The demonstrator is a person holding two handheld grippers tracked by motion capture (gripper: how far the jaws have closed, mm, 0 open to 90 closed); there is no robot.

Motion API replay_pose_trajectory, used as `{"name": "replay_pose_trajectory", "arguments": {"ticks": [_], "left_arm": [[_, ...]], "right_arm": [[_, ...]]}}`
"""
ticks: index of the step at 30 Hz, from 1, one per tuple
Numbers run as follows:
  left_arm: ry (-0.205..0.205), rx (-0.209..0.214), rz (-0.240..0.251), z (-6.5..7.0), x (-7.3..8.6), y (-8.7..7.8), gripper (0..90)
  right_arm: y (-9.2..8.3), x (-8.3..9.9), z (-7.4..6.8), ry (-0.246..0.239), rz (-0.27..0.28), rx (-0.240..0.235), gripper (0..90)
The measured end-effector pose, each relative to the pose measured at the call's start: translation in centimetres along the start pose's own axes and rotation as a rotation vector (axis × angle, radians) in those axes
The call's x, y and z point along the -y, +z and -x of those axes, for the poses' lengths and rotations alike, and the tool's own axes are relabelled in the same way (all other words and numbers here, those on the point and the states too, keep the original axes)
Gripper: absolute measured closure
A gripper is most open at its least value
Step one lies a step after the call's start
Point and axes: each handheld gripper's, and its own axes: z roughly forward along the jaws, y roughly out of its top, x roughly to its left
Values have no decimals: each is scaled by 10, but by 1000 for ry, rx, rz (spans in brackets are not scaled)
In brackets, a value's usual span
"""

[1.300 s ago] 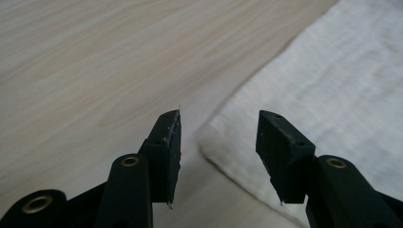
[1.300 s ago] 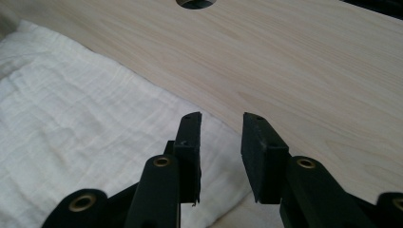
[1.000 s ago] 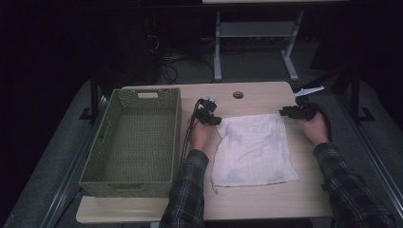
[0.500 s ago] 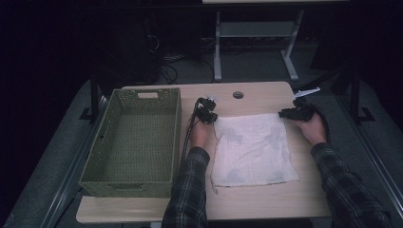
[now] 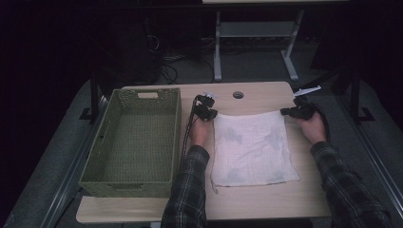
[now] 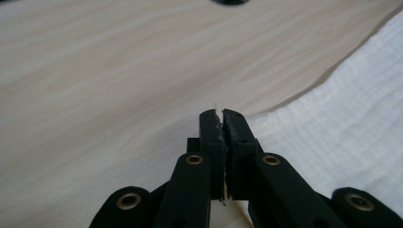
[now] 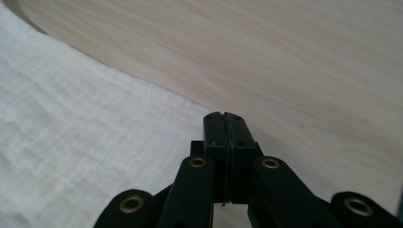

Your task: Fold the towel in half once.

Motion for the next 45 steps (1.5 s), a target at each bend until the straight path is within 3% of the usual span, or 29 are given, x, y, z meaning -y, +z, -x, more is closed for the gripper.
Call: {"name": "replay_pose_trajectory", "arguments": {"ticks": [7, 12, 15, 21, 33, 37, 45], "left_arm": [[0, -26, 82, 0, -20, -23, 874], [-6, -17, 94, 4, -25, -40, 874], [-4, -10, 94, 7, -19, -49, 874], [-41, 17, 97, 17, -6, -65, 874], [16, -2, 85, 45, 16, -94, 874], [8, 10, 80, 54, 27, -102, 874], [20, -5, 85, 66, 45, -117, 874]], "right_arm": [[-25, -20, 4, -19, 64, 9, 896], [-44, -27, 0, -27, 109, -13, 898], [-52, -23, -6, -36, 118, -25, 898], [-67, -8, -18, -52, 142, -54, 898], [-84, 21, -39, -89, 135, -61, 898], [-88, 32, -46, -95, 131, -67, 897], [-98, 50, -61, -108, 139, -87, 897]]}}
